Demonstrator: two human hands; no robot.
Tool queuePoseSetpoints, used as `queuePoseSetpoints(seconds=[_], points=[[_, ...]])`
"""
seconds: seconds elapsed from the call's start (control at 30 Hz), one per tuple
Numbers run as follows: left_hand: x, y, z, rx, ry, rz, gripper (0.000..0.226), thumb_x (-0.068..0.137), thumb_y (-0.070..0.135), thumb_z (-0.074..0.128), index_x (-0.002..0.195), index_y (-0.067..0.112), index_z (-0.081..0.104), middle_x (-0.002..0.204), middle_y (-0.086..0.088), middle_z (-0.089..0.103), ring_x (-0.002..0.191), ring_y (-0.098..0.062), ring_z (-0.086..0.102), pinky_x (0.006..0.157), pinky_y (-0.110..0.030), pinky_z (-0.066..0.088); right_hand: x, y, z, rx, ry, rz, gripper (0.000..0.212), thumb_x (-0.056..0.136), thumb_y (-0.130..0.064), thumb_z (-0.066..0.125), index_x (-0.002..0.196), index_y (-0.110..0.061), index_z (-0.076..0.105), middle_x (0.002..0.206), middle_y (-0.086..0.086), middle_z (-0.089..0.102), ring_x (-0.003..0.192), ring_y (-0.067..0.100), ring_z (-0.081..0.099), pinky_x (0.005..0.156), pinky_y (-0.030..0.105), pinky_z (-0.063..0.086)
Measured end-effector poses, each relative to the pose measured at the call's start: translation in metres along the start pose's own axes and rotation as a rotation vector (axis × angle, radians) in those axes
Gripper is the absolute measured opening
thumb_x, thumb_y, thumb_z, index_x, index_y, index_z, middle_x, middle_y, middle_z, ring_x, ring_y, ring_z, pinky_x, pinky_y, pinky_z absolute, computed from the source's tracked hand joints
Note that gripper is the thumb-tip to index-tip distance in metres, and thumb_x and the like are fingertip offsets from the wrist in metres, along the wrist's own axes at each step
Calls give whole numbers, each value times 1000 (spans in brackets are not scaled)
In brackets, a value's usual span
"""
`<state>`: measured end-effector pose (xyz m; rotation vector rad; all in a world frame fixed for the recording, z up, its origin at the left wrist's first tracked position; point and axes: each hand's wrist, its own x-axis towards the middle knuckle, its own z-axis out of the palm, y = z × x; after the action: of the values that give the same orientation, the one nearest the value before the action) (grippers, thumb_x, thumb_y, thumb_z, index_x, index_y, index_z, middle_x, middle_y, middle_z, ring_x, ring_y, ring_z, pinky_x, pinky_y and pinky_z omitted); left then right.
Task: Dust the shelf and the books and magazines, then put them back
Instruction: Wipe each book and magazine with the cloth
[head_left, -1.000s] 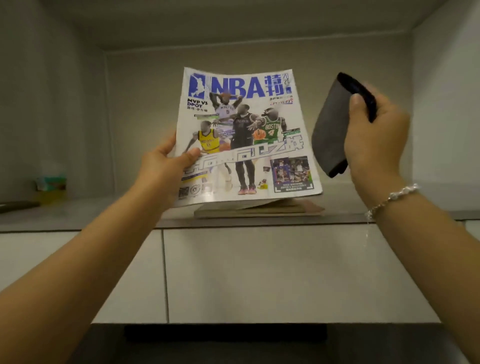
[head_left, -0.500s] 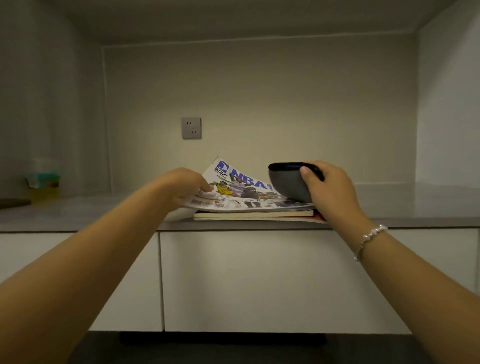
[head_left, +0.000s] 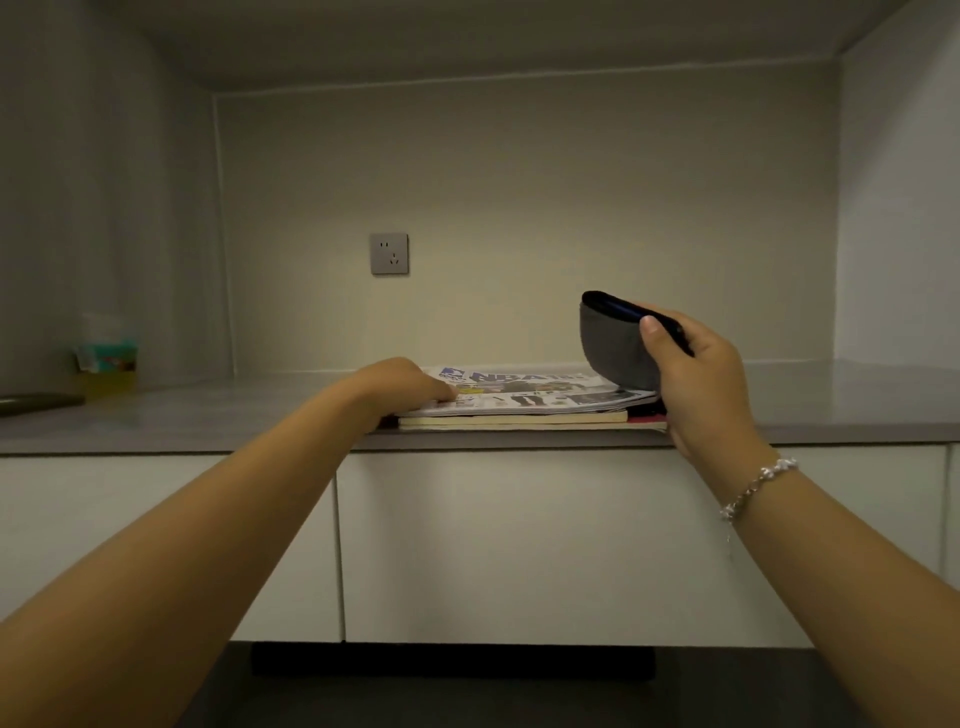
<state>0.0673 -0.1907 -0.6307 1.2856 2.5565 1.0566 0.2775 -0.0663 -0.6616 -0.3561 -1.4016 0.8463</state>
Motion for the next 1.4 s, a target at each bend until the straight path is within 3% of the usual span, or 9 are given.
queuePoseSetpoints(seconds=[0.1,0.17,0.27,0.4,0.5,0.6,0.87,1.27,1.4], points=[[-13,-1,1,-57,19,59,61,91,46,57,139,10,46,144,-9,44,127,-27,44,104,-34,34,-11,-8,-2,-38,95,-24,18,97,-24,50,107,-24,65,94,-18,61,91,0,55,82,23,50],[-29,0,5,-96,54,129,61,92,45,56,142,14,41,146,-5,43,128,-24,43,102,-31,34,-27,-16,-7,-84,110,-111,21,98,-25,49,112,-24,64,94,-21,59,87,-8,55,77,11,49],[-59,3,19,-251,179,255,48,94,38,54,138,21,47,142,-1,46,126,-21,45,100,-31,37,-53,-27,-15,-89,95,-227,21,98,-23,49,113,-24,63,98,-22,61,90,-15,56,75,7,48],[-97,1,47,-358,463,448,25,96,33,50,120,35,56,129,11,49,128,-15,41,110,-42,33,-88,-33,-25,-60,86,-292,21,97,-22,50,113,-23,62,103,-22,62,99,-9,58,86,15,50],[-123,-7,75,-496,505,542,18,95,28,50,108,38,58,119,17,52,121,-7,44,104,-29,36,-119,-28,-28,-40,70,-299,20,96,-22,50,113,-26,60,102,-24,61,100,-9,58,86,14,50],[-145,-22,107,-597,418,546,21,96,24,49,110,34,61,113,18,57,107,6,51,91,-13,41,-149,-13,-30,-37,62,-294,21,95,-19,51,114,-22,60,104,-20,62,102,-8,58,85,9,46],[-175,-81,189,-827,148,393,21,99,21,41,103,21,62,97,10,67,88,2,63,69,-8,47,-220,56,-33,-81,-71,-46,22,94,-19,54,111,-16,68,104,-14,67,101,-6,59,82,5,44],[-209,-224,300,-787,-103,-68,20,101,25,39,109,23,57,105,4,63,86,-3,60,63,-13,49,-332,169,-37,-182,-394,476,18,94,-20,55,102,-29,69,99,-17,67,94,-4,60,75,5,45],[-234,-263,326,-751,-192,-148,23,98,27,44,114,16,57,93,10,59,70,13,56,60,-5,43,-371,197,-37,-179,-548,709,16,95,-25,54,99,-29,69,101,-7,70,96,11,65,87,29,53]])
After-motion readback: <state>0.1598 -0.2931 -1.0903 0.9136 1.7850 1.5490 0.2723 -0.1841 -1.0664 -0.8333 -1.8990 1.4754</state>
